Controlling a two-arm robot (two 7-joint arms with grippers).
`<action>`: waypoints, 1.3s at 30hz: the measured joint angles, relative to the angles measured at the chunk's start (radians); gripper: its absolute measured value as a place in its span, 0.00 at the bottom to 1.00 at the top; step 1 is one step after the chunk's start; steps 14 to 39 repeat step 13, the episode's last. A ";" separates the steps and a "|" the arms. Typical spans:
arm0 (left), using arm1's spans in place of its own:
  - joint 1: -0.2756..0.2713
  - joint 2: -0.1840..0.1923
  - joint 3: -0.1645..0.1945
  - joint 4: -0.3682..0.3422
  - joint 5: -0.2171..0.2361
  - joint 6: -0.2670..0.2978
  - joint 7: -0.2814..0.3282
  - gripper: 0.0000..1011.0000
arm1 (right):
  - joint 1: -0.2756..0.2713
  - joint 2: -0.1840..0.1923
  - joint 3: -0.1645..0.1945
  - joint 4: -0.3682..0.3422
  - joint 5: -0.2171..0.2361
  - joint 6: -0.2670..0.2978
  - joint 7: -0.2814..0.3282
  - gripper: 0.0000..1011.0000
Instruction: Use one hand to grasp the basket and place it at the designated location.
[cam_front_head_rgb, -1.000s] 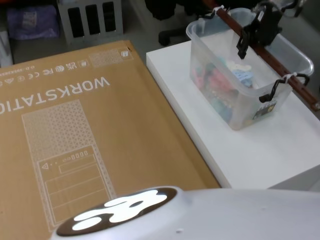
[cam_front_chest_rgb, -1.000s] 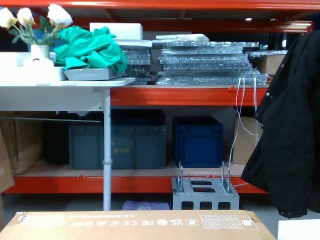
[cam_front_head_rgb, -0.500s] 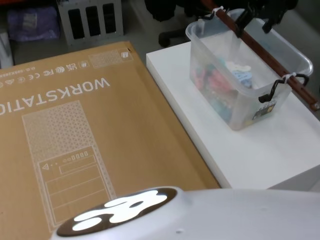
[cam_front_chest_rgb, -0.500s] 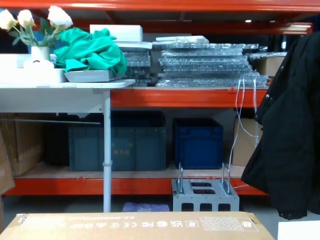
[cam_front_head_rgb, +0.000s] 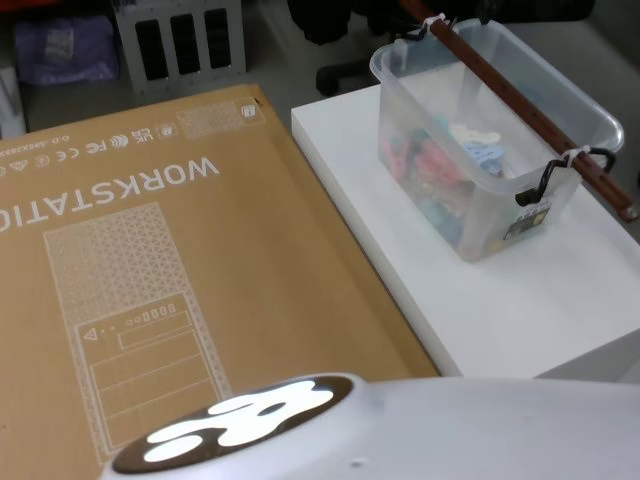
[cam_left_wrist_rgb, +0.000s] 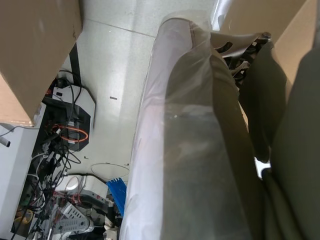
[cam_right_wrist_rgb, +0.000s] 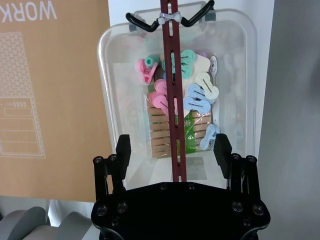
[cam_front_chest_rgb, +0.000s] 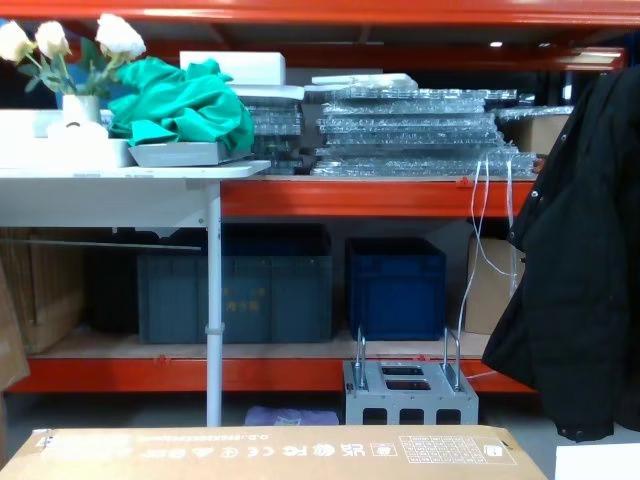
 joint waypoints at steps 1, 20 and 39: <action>0.000 0.000 0.000 0.000 0.000 0.000 0.000 0.00 | 0.001 0.001 0.001 -0.003 0.000 0.001 0.000 0.99; 0.000 0.000 0.000 0.000 0.000 0.000 0.000 0.00 | 0.005 0.001 0.001 -0.010 -0.004 0.004 0.001 0.99; 0.000 0.000 0.000 0.000 0.000 0.000 0.000 0.00 | 0.005 0.001 0.001 -0.010 -0.004 0.004 0.001 0.99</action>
